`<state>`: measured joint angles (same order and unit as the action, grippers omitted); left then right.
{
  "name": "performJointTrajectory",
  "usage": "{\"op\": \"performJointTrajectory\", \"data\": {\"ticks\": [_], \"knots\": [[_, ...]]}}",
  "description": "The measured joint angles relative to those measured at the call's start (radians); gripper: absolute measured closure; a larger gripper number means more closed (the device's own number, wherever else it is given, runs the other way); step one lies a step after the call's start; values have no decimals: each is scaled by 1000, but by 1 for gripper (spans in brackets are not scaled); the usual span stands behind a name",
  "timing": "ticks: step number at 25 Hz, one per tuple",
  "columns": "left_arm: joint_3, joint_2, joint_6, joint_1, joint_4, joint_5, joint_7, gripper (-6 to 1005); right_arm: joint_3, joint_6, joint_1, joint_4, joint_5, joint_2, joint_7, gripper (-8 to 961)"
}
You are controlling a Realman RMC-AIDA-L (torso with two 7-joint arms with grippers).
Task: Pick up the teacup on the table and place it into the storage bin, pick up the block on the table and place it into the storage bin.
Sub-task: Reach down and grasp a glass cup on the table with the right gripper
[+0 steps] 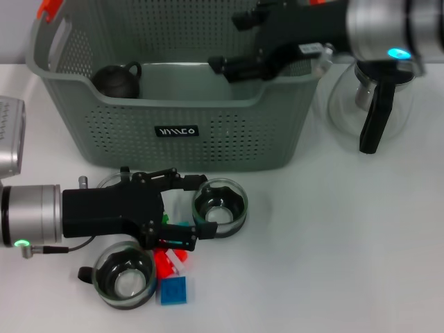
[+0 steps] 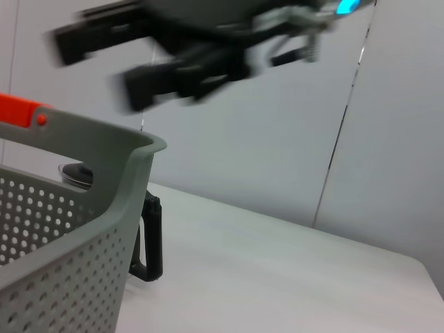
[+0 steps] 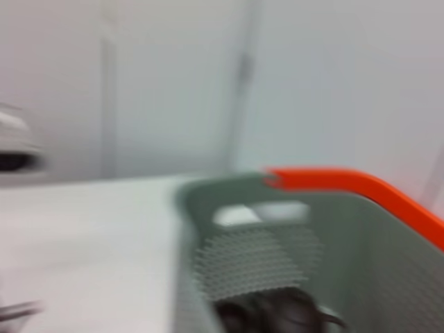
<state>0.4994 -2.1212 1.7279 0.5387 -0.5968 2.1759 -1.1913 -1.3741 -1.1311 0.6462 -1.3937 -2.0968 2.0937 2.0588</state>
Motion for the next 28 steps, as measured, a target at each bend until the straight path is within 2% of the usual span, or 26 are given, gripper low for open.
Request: {"op": "performJointTrajectory", "data": {"ticks": [4, 7, 10, 18, 28], "knots": [[1, 6, 3, 0, -5, 1, 0, 94, 82, -217, -55, -67, 95, -4, -95, 161], [0, 8, -8, 0, -8, 7, 0, 95, 141, -368, -65, -71, 91, -4, -146, 158], [-1, 9, -20, 0, -15, 15, 0, 95, 150, -441, -72, -62, 48, -1, -177, 157], [-3, 11, -25, 0, -29, 16, 0, 96, 15, -439, -35, -2, -77, 5, -177, 158], [-2, 11, -35, -10, -30, 16, 0, 97, -187, -300, 78, 169, -172, 7, -131, 161]]}}
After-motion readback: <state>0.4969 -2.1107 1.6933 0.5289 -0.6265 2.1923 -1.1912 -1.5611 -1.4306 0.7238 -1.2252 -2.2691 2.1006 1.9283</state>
